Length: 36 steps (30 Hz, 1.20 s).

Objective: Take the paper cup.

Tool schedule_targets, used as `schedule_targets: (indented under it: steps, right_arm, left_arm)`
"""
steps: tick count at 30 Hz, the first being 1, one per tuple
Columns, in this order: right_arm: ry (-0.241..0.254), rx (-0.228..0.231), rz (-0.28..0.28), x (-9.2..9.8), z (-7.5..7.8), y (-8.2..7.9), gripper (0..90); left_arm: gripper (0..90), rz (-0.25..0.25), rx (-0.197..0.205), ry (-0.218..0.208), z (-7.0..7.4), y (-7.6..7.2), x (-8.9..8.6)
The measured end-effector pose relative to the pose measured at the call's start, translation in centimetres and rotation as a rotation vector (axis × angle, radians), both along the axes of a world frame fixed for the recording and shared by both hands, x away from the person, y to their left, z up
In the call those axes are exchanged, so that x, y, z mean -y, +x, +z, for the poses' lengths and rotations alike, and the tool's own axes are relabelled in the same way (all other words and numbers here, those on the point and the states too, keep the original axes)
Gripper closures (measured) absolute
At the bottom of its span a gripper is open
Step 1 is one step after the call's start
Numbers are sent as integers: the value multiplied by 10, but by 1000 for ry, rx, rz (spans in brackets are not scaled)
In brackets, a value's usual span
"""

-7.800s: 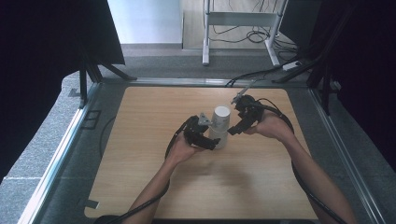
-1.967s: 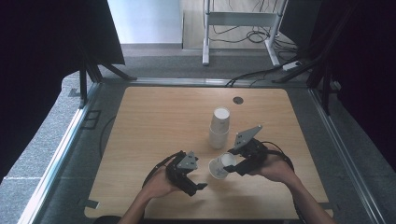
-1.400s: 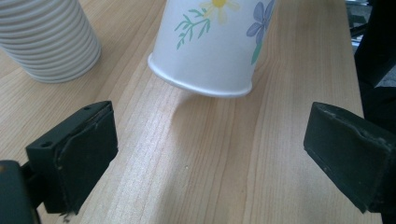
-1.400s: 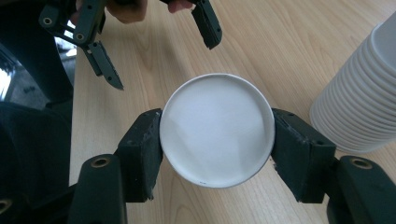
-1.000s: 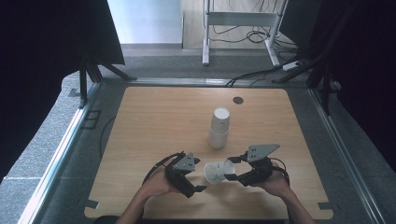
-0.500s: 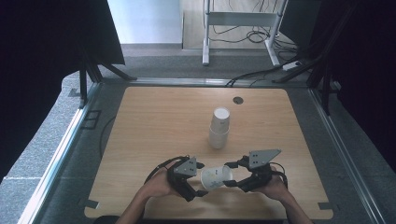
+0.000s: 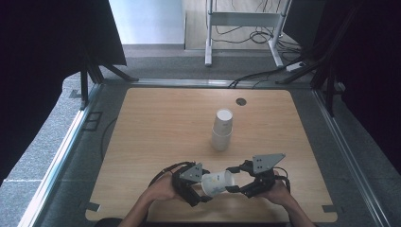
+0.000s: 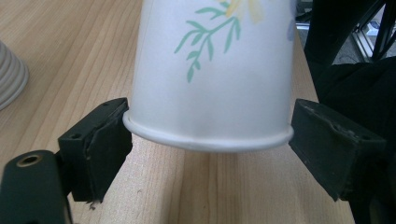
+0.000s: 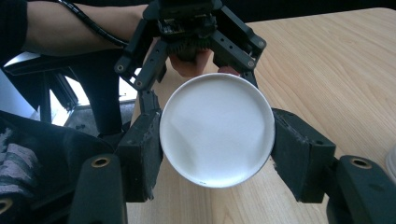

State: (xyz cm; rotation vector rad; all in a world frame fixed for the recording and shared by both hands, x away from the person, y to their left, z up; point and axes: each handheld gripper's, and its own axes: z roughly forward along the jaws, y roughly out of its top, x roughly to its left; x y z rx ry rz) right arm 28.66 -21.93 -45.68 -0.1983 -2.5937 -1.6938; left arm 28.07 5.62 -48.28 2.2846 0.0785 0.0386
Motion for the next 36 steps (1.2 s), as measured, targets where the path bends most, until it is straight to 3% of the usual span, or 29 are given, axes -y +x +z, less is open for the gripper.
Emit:
schedule_targets:
  steps: [20,24,29,36]
  right_arm:
    - [7,-16,-10,1,-1,2,368]
    - [2,-42,-16,0,0,5,293]
    - [-29,-36,-23,1,7,5,239]
    - [-153,-30,-36,2,18,4,215]
  left_arm:
    - [316,25,3,-18,1,1,-1]
    - [339,19,1,-19,7,1,-1]
    - [342,3,6,17,12,1,-1]
    - [358,-4,15,86,19,4,1]
